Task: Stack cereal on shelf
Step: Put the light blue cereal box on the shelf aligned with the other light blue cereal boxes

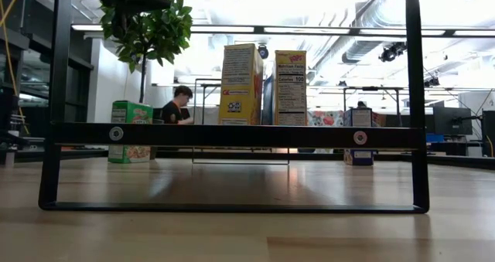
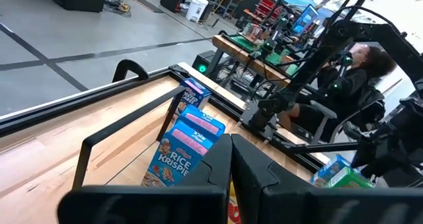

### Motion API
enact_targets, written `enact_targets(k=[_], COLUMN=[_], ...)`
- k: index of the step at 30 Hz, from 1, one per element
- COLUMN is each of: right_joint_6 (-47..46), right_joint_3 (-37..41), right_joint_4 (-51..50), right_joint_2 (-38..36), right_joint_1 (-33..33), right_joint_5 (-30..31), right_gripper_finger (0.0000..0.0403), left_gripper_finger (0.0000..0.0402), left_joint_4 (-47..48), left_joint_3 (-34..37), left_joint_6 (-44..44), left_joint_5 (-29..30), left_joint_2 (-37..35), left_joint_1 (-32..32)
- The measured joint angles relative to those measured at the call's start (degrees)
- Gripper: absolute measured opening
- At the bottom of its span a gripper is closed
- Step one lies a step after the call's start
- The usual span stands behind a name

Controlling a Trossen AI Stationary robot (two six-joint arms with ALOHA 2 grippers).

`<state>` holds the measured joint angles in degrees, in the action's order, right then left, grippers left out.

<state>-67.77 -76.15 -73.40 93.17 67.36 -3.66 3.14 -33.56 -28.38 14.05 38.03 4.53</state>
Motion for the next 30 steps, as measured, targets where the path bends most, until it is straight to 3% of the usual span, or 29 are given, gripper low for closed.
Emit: enact_targets(k=[11, 21, 30], right_joint_6=[-0.2, 4.9, 1.8], right_joint_3=[0.2, 0.2, 0.2], right_joint_4=[-8.8, -10.7, -16.5], right_joint_2=[0.1, 0.2, 0.2], right_joint_1=[-1.9, -7.4, -7.1], right_joint_5=[5.5, 12.5, 12.1], right_gripper_finger=[0.0000, 0.0000, 0.0000], left_gripper_finger=[0.0000, 0.0000, 0.0000], left_joint_4=[0.0, 0.0, 0.0], left_joint_3=[0.0, 0.0, 0.0], left_joint_6=[0.0, 0.0, 0.0], left_joint_5=[0.1, 0.3, 0.3], left_joint_2=[0.0, 0.0, 0.0], left_joint_1=[0.0, 0.0, 0.0])
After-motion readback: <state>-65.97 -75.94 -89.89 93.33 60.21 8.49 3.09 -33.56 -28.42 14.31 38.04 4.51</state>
